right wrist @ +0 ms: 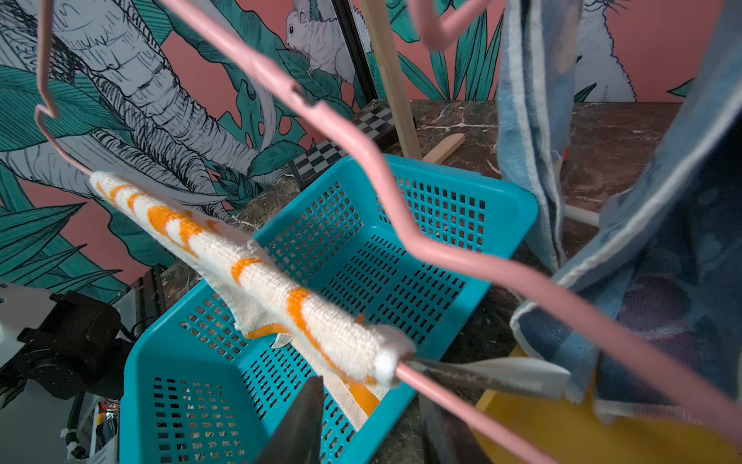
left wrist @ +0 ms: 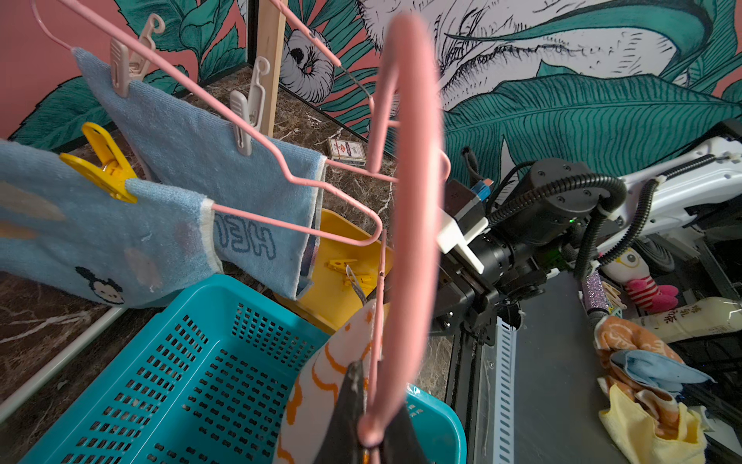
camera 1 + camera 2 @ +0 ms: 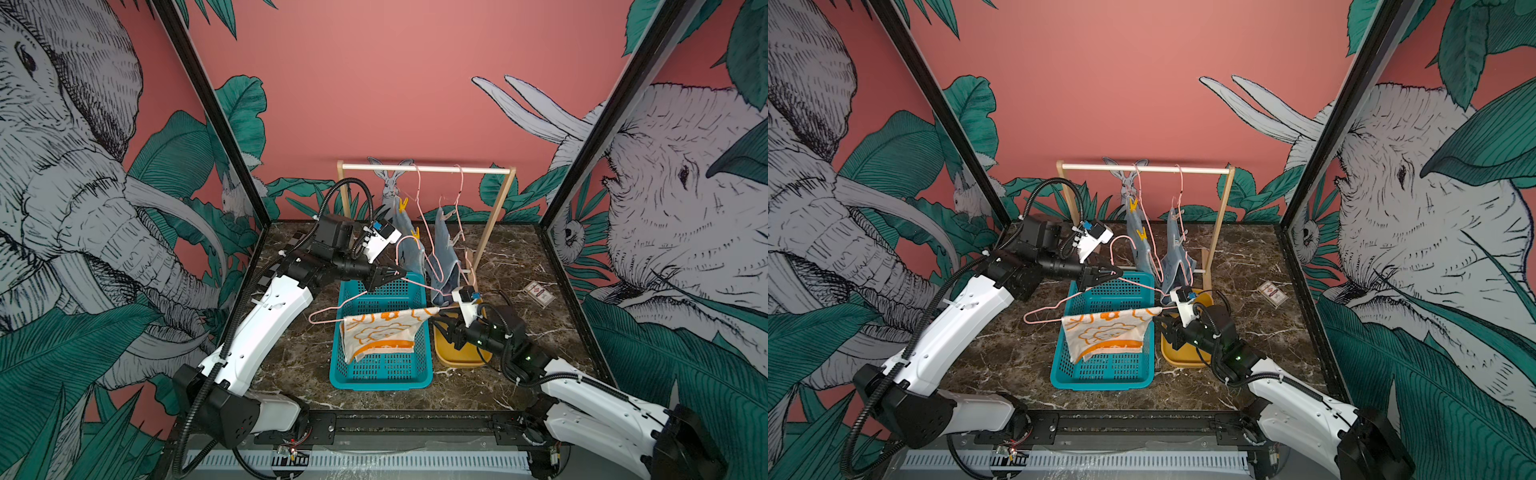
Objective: Remove the clothespins securing towels to the hanger
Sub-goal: Remove the towel from the hanger.
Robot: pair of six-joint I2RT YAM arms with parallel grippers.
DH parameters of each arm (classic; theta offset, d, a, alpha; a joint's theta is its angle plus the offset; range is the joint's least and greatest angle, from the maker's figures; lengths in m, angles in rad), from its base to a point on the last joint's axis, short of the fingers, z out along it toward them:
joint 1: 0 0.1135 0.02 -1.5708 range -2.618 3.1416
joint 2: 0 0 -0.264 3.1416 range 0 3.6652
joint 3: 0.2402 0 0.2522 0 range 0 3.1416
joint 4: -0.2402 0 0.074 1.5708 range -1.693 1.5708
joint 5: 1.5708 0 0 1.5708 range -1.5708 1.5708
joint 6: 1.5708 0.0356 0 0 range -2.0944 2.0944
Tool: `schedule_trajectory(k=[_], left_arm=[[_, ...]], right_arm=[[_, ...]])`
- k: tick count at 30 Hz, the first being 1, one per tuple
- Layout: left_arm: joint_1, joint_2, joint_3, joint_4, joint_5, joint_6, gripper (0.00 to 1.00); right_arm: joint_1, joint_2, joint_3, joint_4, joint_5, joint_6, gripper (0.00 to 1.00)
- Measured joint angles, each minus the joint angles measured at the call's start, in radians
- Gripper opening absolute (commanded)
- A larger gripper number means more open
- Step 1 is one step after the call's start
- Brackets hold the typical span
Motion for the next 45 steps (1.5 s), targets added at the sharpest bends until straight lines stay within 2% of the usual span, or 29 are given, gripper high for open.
schedule_trajectory(k=[4,19,37,45], left_arm=[[0.000,0.000,0.000,0.000,0.000,0.000,0.00],[0.000,0.000,0.000,0.008,-0.001,0.000,0.00],[0.000,-0.048,-0.030,0.014,-0.061,-0.023,0.00],[0.000,-0.077,-0.096,0.053,-0.130,-0.048,0.00]], right_arm=[[0.000,0.015,0.006,0.000,0.011,-0.009,0.34],[0.012,0.019,0.029,0.007,0.014,-0.005,0.01],[0.164,-0.124,0.145,-0.251,0.083,-0.069,0.00],[0.191,-0.115,0.282,-0.376,0.082,-0.137,0.00]])
